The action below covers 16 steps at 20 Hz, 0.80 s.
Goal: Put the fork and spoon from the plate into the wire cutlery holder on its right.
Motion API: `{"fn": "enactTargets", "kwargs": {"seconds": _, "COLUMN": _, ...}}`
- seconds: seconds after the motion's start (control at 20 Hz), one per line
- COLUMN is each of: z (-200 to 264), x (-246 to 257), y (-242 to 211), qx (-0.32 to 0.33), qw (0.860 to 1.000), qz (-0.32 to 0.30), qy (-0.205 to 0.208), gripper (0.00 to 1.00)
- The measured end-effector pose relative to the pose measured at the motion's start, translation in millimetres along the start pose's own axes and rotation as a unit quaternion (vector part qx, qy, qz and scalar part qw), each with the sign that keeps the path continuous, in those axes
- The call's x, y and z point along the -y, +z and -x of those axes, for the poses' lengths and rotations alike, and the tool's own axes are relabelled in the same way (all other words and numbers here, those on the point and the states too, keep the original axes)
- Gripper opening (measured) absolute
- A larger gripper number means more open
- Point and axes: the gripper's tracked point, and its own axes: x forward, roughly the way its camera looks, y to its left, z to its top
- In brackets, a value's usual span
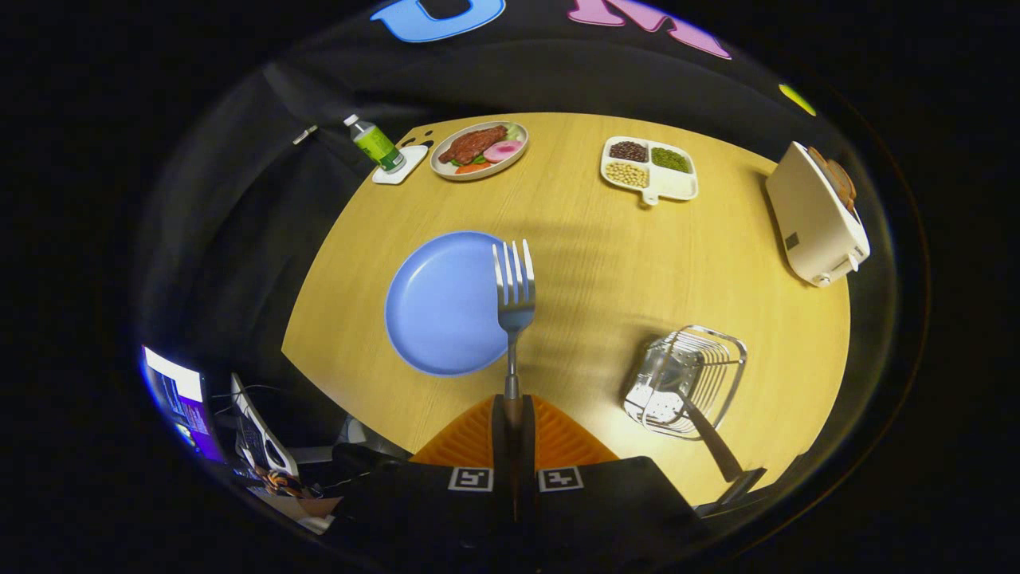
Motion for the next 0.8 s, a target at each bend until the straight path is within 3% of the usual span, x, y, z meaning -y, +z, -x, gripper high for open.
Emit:
{"fn": "enactTargets", "kwargs": {"seconds": 0.5, "z": 63.0, "x": 89.6, "y": -18.0, "qx": -0.056, "qw": 0.997, "qz": 0.009, "qy": -0.046, "gripper": 0.06}}
{"fn": "enactTargets", "kwargs": {"seconds": 0.8, "z": 64.7, "x": 126.7, "y": -20.2, "qx": -0.177, "qw": 0.982, "qz": 0.059, "qy": -0.043, "gripper": 0.06}}
